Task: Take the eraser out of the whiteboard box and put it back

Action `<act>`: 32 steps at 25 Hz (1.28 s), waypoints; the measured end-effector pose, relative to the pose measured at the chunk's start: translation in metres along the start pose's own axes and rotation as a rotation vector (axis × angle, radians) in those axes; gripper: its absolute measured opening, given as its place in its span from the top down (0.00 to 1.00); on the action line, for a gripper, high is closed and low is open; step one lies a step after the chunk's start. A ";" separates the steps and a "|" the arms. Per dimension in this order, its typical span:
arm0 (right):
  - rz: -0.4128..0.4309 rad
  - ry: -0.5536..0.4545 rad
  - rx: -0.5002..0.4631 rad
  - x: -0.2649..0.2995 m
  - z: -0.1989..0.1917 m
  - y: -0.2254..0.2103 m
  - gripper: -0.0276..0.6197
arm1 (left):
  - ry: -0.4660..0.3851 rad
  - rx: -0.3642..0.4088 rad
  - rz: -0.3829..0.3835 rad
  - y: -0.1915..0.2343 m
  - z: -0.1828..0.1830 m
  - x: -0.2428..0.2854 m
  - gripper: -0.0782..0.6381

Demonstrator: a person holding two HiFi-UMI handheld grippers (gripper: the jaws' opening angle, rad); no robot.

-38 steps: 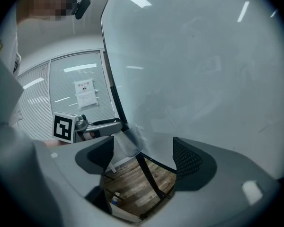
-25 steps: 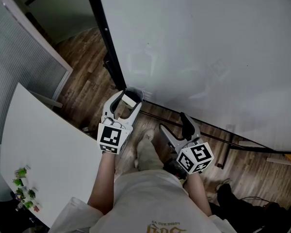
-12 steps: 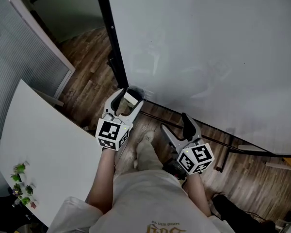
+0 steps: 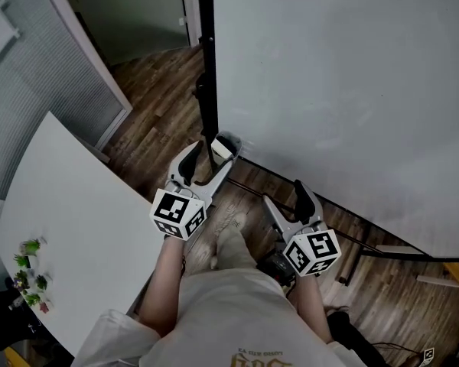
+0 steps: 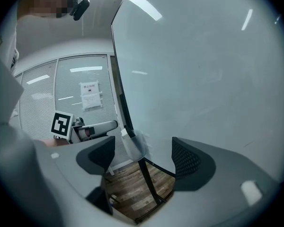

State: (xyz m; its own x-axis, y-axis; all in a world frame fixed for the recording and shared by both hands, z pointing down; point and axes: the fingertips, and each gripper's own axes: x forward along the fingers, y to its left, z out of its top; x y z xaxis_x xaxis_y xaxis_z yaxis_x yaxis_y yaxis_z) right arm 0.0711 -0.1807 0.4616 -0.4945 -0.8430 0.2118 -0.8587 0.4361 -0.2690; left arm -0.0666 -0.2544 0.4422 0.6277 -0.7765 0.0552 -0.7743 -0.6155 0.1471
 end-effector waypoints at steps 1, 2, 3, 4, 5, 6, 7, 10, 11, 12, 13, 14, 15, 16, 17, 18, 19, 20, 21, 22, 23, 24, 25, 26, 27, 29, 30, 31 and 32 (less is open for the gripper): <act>0.002 -0.006 -0.006 -0.001 0.003 0.003 0.39 | 0.003 0.019 0.000 -0.004 0.002 -0.004 0.46; 0.005 -0.012 -0.012 -0.003 0.006 0.005 0.39 | 0.008 0.039 -0.002 -0.008 0.004 -0.008 0.46; 0.007 -0.018 -0.017 -0.006 0.009 0.007 0.39 | 0.014 0.056 -0.007 -0.013 0.005 -0.011 0.48; 0.008 -0.026 -0.021 -0.009 0.011 0.009 0.39 | 0.020 0.070 -0.013 -0.019 0.005 -0.014 0.50; 0.009 -0.034 -0.024 -0.012 0.011 0.011 0.39 | 0.023 0.082 -0.016 -0.023 0.004 -0.017 0.52; 0.012 -0.044 -0.027 -0.014 0.011 0.014 0.39 | 0.022 0.094 -0.012 -0.025 0.005 -0.022 0.54; 0.017 -0.055 -0.029 -0.017 0.011 0.018 0.41 | 0.015 0.106 -0.002 -0.027 0.006 -0.028 0.57; 0.033 -0.094 -0.037 -0.027 0.016 0.028 0.47 | -0.023 0.120 0.019 -0.032 0.014 -0.044 0.66; 0.030 -0.106 -0.042 -0.031 0.019 0.030 0.48 | -0.032 0.119 0.022 -0.034 0.017 -0.048 0.67; 0.023 -0.118 -0.047 -0.035 0.021 0.032 0.50 | -0.039 0.119 0.025 -0.036 0.020 -0.053 0.67; 0.015 -0.131 -0.051 -0.040 0.023 0.034 0.52 | -0.043 0.118 0.028 -0.038 0.021 -0.058 0.68; 0.008 -0.142 -0.054 -0.044 0.024 0.035 0.55 | -0.046 0.115 0.032 -0.039 0.021 -0.063 0.69; 0.001 -0.155 -0.057 -0.049 0.026 0.036 0.57 | -0.046 0.111 0.034 -0.041 0.021 -0.068 0.71; -0.008 -0.168 -0.064 -0.053 0.027 0.037 0.59 | -0.047 0.104 0.036 -0.043 0.020 -0.071 0.73; -0.019 -0.183 -0.071 -0.057 0.030 0.037 0.63 | -0.048 0.098 0.038 -0.045 0.019 -0.075 0.74; -0.030 -0.198 -0.076 -0.060 0.032 0.036 0.67 | -0.050 0.094 0.041 -0.045 0.019 -0.078 0.75; -0.038 -0.211 -0.075 -0.063 0.035 0.036 0.70 | -0.053 0.092 0.047 -0.046 0.019 -0.082 0.77; -0.043 -0.220 -0.072 -0.065 0.036 0.037 0.72 | -0.055 0.093 0.054 -0.046 0.020 -0.086 0.79; -0.047 -0.226 -0.070 -0.067 0.037 0.038 0.74 | -0.058 0.095 0.063 -0.045 0.020 -0.090 0.81; -0.053 -0.229 -0.071 -0.069 0.037 0.039 0.77 | -0.061 0.096 0.073 -0.045 0.021 -0.094 0.83; -0.062 -0.229 -0.074 -0.071 0.036 0.039 0.81 | -0.065 0.096 0.081 -0.044 0.022 -0.098 0.87; -0.076 -0.227 -0.078 -0.072 0.036 0.039 0.87 | -0.067 0.094 0.085 -0.044 0.023 -0.101 0.89; -0.094 -0.226 -0.082 -0.073 0.036 0.037 0.93 | -0.067 0.091 0.088 -0.043 0.023 -0.103 0.89; -0.114 -0.227 -0.086 -0.075 0.036 0.036 0.94 | -0.064 0.090 0.089 -0.043 0.024 -0.105 0.89; -0.131 -0.228 -0.088 -0.076 0.036 0.033 0.94 | -0.061 0.088 0.091 -0.042 0.023 -0.106 0.89; -0.146 -0.225 -0.087 -0.078 0.035 0.030 0.94 | -0.055 0.085 0.098 -0.040 0.021 -0.108 0.89; -0.148 -0.223 -0.086 -0.078 0.035 0.030 0.94 | -0.052 0.084 0.101 -0.039 0.021 -0.109 0.89; -0.150 -0.220 -0.085 -0.078 0.035 0.029 0.94 | -0.050 0.083 0.103 -0.038 0.021 -0.110 0.89; -0.154 -0.217 -0.085 -0.078 0.035 0.028 0.94 | -0.049 0.082 0.105 -0.037 0.021 -0.110 0.89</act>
State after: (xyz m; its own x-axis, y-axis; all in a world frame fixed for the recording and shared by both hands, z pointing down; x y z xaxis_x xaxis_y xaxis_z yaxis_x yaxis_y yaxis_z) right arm 0.0904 -0.1134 0.4044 -0.3251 -0.9450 0.0351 -0.9341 0.3151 -0.1676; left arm -0.1084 -0.1488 0.4100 0.5395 -0.8418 0.0177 -0.8409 -0.5377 0.0614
